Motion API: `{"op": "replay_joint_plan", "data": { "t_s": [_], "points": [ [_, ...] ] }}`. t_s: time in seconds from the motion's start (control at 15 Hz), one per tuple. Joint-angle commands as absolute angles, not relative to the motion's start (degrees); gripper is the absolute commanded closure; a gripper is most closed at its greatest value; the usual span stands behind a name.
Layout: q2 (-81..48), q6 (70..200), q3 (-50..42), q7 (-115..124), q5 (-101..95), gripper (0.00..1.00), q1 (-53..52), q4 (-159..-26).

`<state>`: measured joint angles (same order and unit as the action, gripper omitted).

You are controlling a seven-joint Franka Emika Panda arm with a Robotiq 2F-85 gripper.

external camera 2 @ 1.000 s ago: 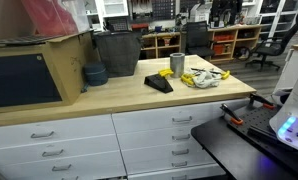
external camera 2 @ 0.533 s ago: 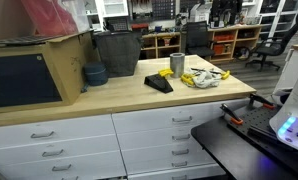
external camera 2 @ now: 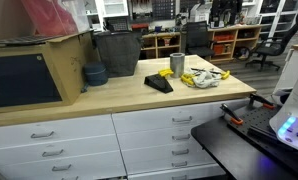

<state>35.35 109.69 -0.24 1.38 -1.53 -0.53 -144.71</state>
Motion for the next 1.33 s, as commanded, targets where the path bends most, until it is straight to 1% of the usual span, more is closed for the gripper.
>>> {"op": "replay_joint_plan", "data": {
  "t_s": [0.0, 0.27, 0.67, 1.0, 1.27],
  "points": [
    [35.32, 109.56, 0.01, 1.25, -1.37, 0.00, -0.25, -144.60],
    [34.49, 108.77, -0.43, 1.61, -0.77, 0.00, 0.03, -143.87],
    [29.77, 109.05, -1.61, 4.86, -0.92, 0.00, 2.74, -140.74],
    [20.85, 109.25, -2.08, 8.93, -1.75, 0.00, 5.37, -133.79],
    [11.36, 107.88, -1.63, 12.90, -0.62, 0.00, 5.16, -124.22]
  ]
}}
